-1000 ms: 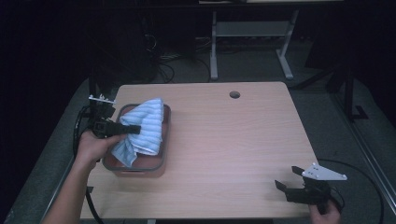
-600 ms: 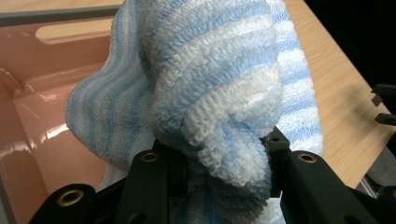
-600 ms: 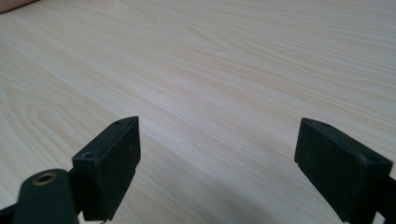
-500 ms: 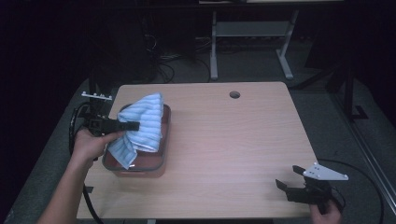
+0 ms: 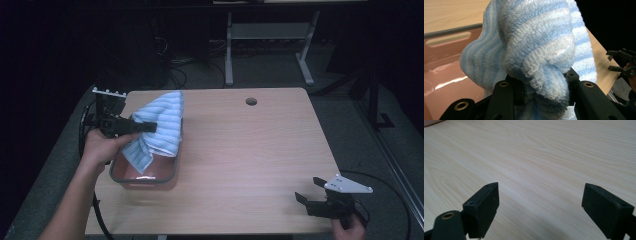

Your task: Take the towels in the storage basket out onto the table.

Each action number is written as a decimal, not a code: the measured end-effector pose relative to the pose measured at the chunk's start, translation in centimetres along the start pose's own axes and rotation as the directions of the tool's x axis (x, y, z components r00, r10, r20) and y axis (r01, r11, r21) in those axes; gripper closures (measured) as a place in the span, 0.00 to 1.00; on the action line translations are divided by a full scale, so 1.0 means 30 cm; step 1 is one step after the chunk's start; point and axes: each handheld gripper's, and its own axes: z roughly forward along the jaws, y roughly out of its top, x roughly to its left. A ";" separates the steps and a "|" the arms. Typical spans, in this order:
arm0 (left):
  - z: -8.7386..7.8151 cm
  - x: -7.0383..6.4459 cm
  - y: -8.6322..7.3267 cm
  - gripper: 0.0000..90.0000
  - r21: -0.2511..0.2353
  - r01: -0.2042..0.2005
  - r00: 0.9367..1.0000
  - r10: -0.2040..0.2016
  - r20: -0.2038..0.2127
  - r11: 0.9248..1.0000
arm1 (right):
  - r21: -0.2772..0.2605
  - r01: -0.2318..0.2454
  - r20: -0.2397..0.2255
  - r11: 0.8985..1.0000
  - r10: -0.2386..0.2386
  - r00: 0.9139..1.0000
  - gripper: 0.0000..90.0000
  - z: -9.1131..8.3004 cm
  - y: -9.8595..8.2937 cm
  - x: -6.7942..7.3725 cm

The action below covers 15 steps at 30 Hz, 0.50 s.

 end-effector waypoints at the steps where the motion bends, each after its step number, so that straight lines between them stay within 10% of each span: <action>1: 0.004 -0.006 0.006 0.71 0.000 -0.004 1.000 0.004 0.003 1.000 | -0.002 0.003 -0.001 1.000 -0.003 1.000 0.15 0.000 0.000 0.000; 15: 0.067 -0.100 0.080 0.71 0.023 -0.061 0.998 0.060 0.015 0.998 | -0.003 -0.006 -0.003 1.000 0.006 1.000 0.15 -0.003 -0.002 -0.004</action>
